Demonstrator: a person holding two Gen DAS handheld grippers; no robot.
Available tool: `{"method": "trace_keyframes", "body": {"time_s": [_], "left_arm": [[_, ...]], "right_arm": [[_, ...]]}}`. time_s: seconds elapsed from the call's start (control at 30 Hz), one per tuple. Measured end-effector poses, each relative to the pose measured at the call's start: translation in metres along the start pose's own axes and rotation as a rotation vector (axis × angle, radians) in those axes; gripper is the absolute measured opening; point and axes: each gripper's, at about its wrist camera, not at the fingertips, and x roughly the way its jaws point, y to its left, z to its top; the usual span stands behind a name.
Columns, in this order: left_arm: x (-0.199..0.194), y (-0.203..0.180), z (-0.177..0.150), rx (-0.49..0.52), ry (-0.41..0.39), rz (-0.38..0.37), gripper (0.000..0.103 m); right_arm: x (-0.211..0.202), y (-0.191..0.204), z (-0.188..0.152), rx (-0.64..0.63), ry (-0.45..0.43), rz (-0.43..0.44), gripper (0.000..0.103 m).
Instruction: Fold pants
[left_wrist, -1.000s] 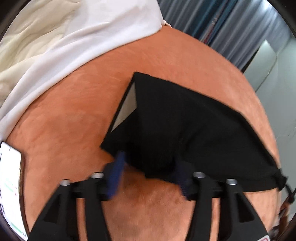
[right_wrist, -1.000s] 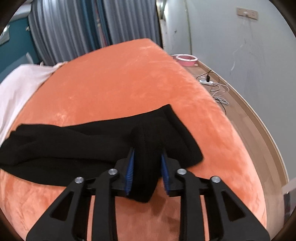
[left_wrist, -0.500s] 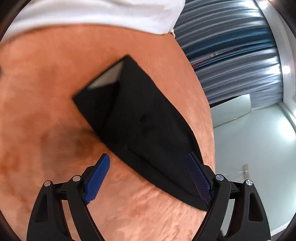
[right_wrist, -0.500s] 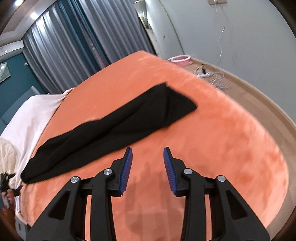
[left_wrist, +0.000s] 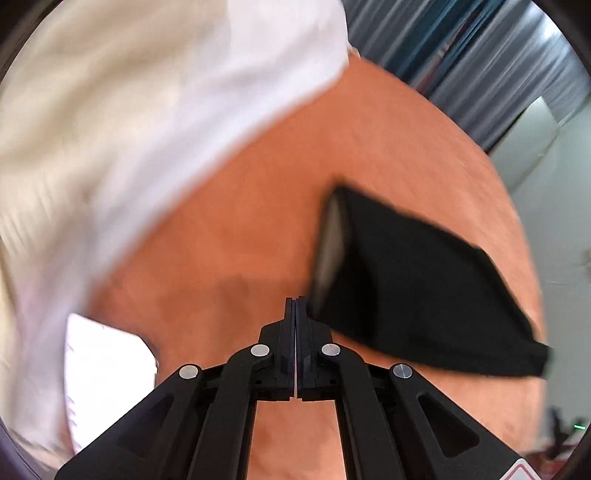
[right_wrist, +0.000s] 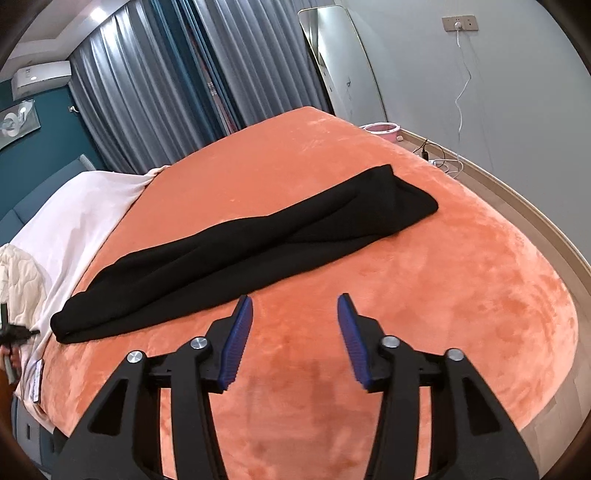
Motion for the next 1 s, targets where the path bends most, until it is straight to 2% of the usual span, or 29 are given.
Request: {"method": "trace_keyframes", "body": {"time_s": [0.03, 0.07, 0.1, 0.13, 0.17, 0.2, 0.27, 0.33, 0.37, 0.43, 0.5, 0.57, 0.63, 0.7, 0.73, 0.77, 0.8, 0.83, 0.87, 1.0], "left_arm": [[0.002, -0.01, -0.01, 0.032, 0.007, -0.063, 0.006], [0.003, -0.017, -0.014, 0.045, -0.003, -0.084, 0.032], [0.005, -0.029, -0.018, 0.057, -0.029, -0.099, 0.069], [0.006, -0.039, -0.021, 0.06, -0.085, -0.105, 0.082], [0.01, -0.047, -0.021, 0.064, -0.13, -0.104, 0.085], [0.015, -0.053, -0.018, 0.08, -0.16, -0.1, 0.085], [0.033, -0.066, -0.01, 0.132, -0.139, -0.111, 0.082], [0.055, -0.076, -0.005, 0.201, -0.053, -0.128, 0.038], [0.067, -0.08, -0.003, 0.236, 0.012, -0.14, 0.005], [0.076, -0.079, 0.001, 0.289, 0.097, -0.17, 0.003], [0.062, -0.088, 0.01, 0.394, 0.085, -0.123, 0.003], [0.039, -0.089, 0.027, 0.494, 0.036, -0.005, 0.003], [0.025, -0.08, 0.047, 0.555, 0.018, 0.067, 0.005], [0.028, -0.077, 0.048, 0.667, 0.006, 0.178, 0.012], [0.043, -0.069, 0.042, 0.707, 0.039, 0.283, 0.012], [0.053, -0.061, 0.037, 0.721, 0.08, 0.352, 0.013], [0.059, -0.05, 0.032, 0.723, 0.117, 0.385, 0.02], [0.062, -0.038, 0.026, 0.704, 0.125, 0.396, 0.025], [0.059, -0.031, 0.023, 0.67, 0.112, 0.384, 0.034], [0.023, -0.016, 0.019, 0.465, 0.005, 0.202, 0.038]], "right_arm": [[0.005, 0.003, -0.001, 0.004, 0.01, 0.002, 0.047], [0.01, 0.007, -0.002, 0.013, 0.019, 0.011, 0.047], [0.013, 0.01, -0.004, 0.024, 0.027, 0.025, 0.047], [0.016, 0.014, -0.005, 0.034, 0.036, 0.041, 0.047], [0.016, 0.021, -0.006, 0.034, 0.038, 0.052, 0.047], [0.014, 0.025, -0.007, 0.026, 0.036, 0.057, 0.047], [0.008, 0.034, -0.009, 0.003, 0.029, 0.054, 0.047], [0.001, 0.04, -0.01, -0.011, 0.024, 0.053, 0.047], [-0.002, 0.041, -0.011, -0.011, 0.021, 0.045, 0.047], [-0.005, 0.042, -0.012, -0.005, 0.018, 0.032, 0.047], [-0.005, 0.043, -0.012, -0.002, 0.018, 0.014, 0.047], [-0.004, 0.046, -0.011, -0.005, 0.015, 0.011, 0.047], [-0.002, 0.05, -0.012, -0.011, 0.014, 0.011, 0.047], [0.002, 0.055, -0.014, -0.016, 0.016, 0.021, 0.047], [0.005, 0.057, -0.015, -0.019, 0.02, 0.019, 0.047], [0.008, 0.059, -0.016, -0.023, 0.025, 0.02, 0.047], [0.011, 0.061, -0.018, -0.027, 0.035, 0.02, 0.047], [0.013, 0.06, -0.019, -0.031, 0.041, 0.019, 0.047], [0.014, 0.06, -0.02, -0.036, 0.048, 0.017, 0.047], [0.02, 0.05, -0.019, -0.021, 0.057, 0.0, 0.047]]}}
